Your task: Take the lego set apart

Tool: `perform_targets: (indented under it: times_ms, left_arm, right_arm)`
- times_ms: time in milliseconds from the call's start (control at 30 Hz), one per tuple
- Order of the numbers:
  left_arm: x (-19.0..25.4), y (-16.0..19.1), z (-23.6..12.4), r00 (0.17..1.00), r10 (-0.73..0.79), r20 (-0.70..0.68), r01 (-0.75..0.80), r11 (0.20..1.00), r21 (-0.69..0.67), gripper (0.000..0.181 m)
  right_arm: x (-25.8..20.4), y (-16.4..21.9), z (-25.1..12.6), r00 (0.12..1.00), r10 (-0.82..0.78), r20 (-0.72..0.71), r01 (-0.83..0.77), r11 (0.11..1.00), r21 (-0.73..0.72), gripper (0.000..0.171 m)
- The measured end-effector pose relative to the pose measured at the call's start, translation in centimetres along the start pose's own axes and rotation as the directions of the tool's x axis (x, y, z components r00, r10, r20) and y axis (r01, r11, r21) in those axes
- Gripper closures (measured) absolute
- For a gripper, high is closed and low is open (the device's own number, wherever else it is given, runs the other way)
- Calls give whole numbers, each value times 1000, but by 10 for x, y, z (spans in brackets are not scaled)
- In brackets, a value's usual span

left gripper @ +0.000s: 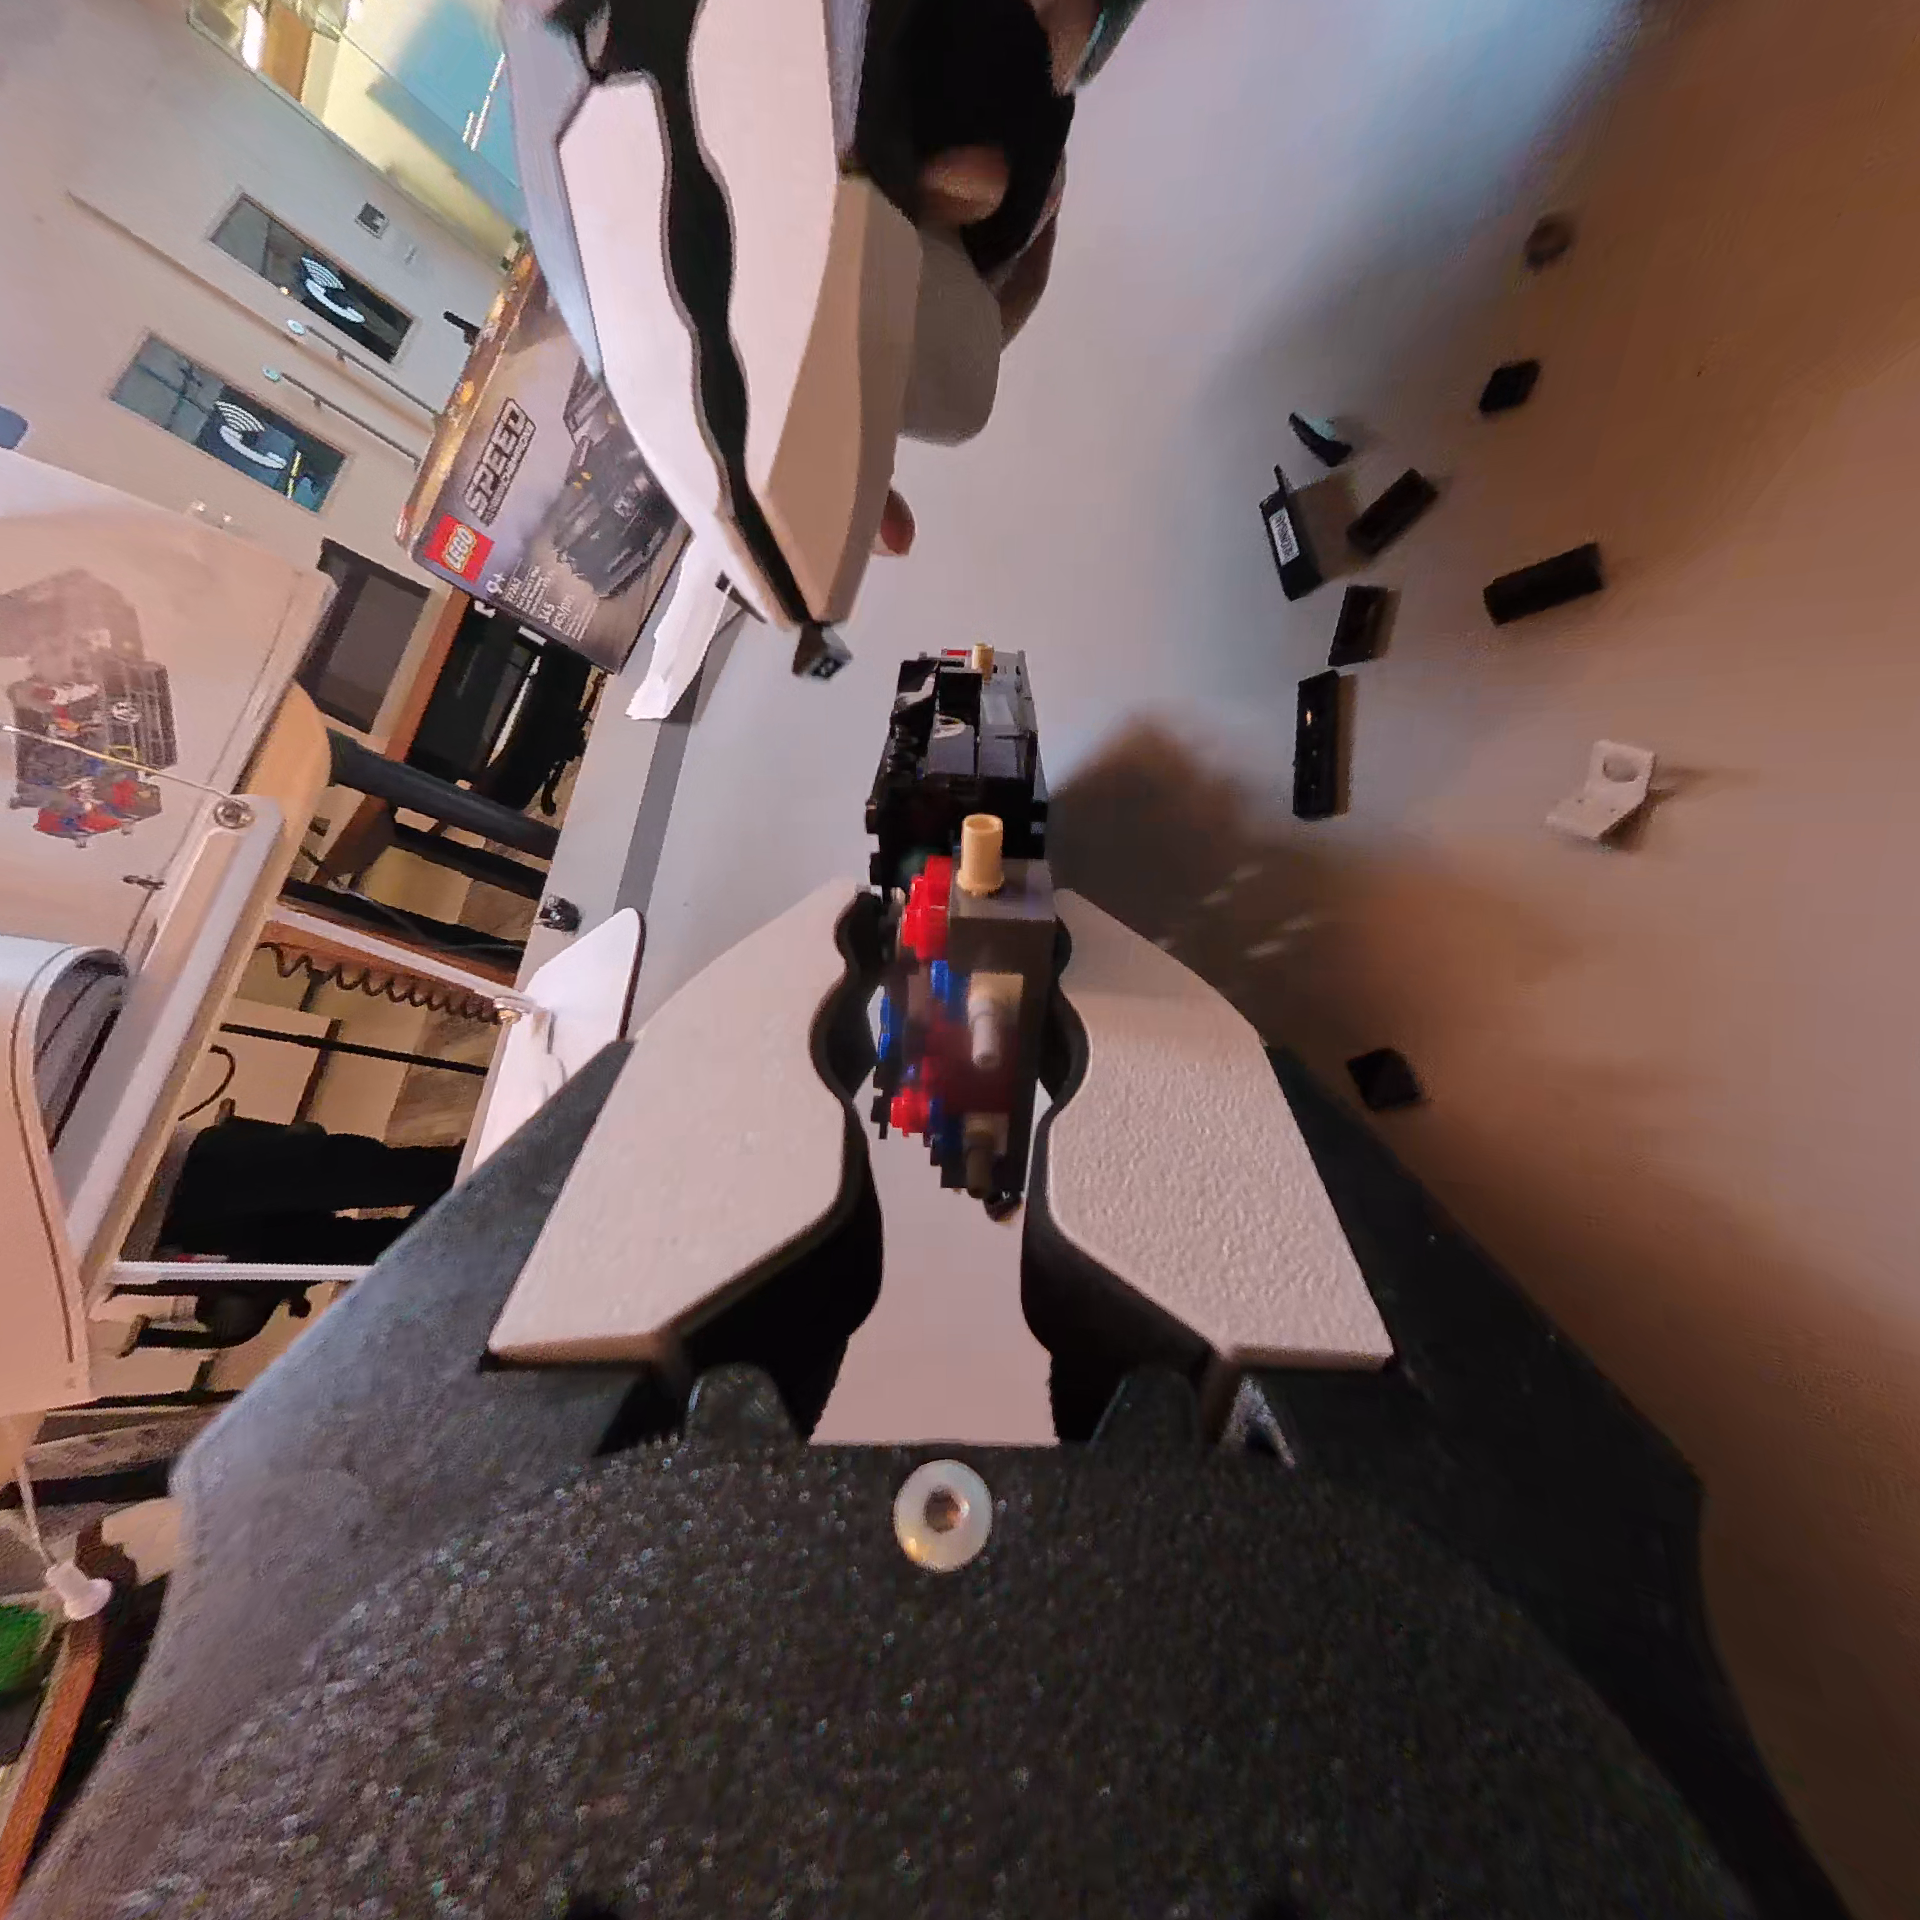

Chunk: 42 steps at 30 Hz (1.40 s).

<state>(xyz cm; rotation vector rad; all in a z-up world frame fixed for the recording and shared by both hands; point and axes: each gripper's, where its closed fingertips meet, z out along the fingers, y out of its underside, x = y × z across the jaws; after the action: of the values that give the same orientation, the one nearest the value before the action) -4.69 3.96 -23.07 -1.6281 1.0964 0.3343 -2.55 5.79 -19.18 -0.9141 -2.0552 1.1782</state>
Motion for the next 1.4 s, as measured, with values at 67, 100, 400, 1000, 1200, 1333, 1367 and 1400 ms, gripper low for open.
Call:
perform_targets:
  times_ms: [67,100,400,1000,1200,1333,1367,1400]
  left_arm:
    - [-1,3,0,1000,3,9,-3,1000,-9,153]
    - [-2,4,0,1000,-13,8,14,1000,-8,153]
    - [-6,10,-2,997,-84,0,84,996,-8,153]
    - [3,0,-3,998,59,0,-59,998,-27,153]
    - [2,-1,-3,999,45,-5,-45,999,-13,153]
    - [4,2,-4,998,70,1,-70,997,-22,153]
    - [4,1,-5,999,32,-10,-32,999,-16,153]
    - [3,1,-5,1000,12,-15,-13,1000,-11,153]
  right_arm:
    - [-7,-2,-3,999,-29,17,29,1000,3,171]
    - [-16,0,-4,997,-42,59,43,999,-13,171]
    - [-31,24,8,989,-127,78,137,979,-149,156]
    - [-8,21,14,991,-128,-39,119,978,-171,162]
    - [-8,17,12,999,14,29,-12,997,-78,163]
    - [2,7,-2,996,89,30,-89,996,-1,171]
    - [2,10,-5,997,73,19,-72,997,-16,171]
    - [-1,9,-6,998,55,19,-55,998,-15,171]
